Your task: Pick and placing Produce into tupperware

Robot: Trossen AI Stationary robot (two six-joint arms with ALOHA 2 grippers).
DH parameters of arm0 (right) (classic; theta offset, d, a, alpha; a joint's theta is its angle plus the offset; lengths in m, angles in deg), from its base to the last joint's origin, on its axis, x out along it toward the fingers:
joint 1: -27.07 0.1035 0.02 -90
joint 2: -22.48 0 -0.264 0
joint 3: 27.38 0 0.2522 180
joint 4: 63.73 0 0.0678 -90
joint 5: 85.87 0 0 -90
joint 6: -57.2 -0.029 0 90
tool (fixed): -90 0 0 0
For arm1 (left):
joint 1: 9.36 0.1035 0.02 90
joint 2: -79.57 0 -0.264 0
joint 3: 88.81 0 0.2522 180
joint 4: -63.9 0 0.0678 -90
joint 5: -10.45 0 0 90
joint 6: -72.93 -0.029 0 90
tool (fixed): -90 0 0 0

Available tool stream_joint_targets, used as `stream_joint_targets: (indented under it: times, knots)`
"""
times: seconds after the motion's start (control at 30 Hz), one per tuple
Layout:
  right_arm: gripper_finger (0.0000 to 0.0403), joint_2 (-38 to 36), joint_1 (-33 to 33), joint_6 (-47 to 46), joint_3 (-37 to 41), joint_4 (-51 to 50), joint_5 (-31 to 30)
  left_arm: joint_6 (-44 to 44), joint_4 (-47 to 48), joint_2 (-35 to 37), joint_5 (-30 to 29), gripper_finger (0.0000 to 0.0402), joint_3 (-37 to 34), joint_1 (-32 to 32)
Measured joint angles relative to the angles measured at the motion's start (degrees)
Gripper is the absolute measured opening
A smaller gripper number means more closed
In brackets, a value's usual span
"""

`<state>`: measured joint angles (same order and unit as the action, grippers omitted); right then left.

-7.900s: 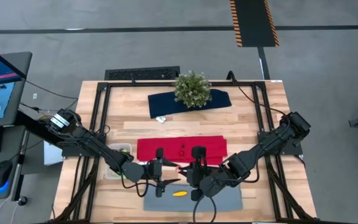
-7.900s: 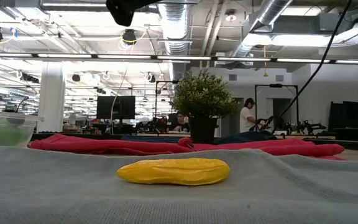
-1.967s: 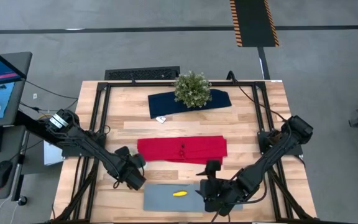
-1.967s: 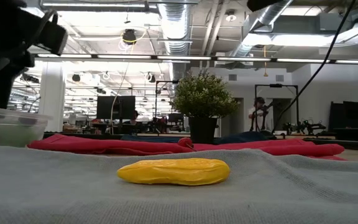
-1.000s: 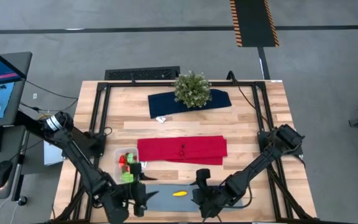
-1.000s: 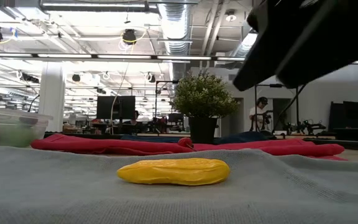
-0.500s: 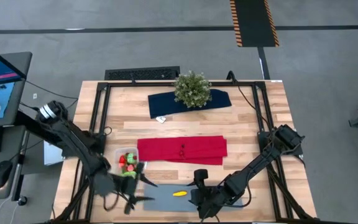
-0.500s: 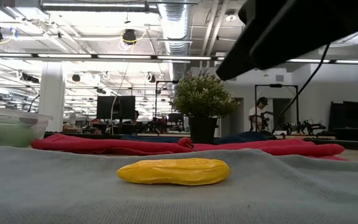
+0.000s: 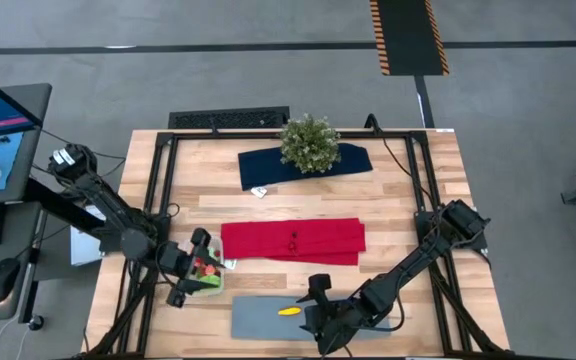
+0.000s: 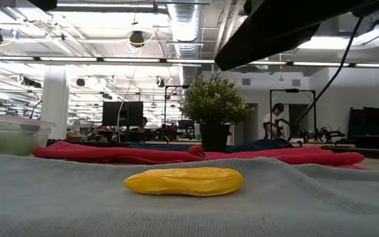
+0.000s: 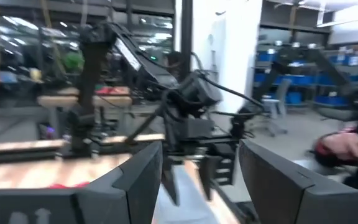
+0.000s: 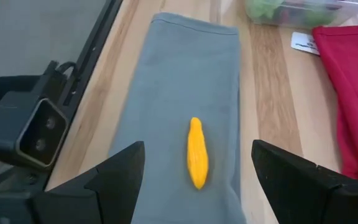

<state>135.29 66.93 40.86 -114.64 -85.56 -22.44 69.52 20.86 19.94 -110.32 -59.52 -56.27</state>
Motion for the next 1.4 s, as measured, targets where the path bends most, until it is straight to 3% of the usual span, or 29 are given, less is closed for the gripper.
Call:
stream_joint_targets:
  times: [0.37,1.4]
  knots:
    - [0.0317,6.49,-2.97,-0.55,0.06,3.27,4.17,-1.69,-0.15,-0.35,-1.27,0.0203,0.02,2.71]
    - [0.024,6.51,-3.25,-4.22,-0.04,3.74,6.23,-0.77,0.38,-0.35,-1.57,0.0203,0.04,2.73]
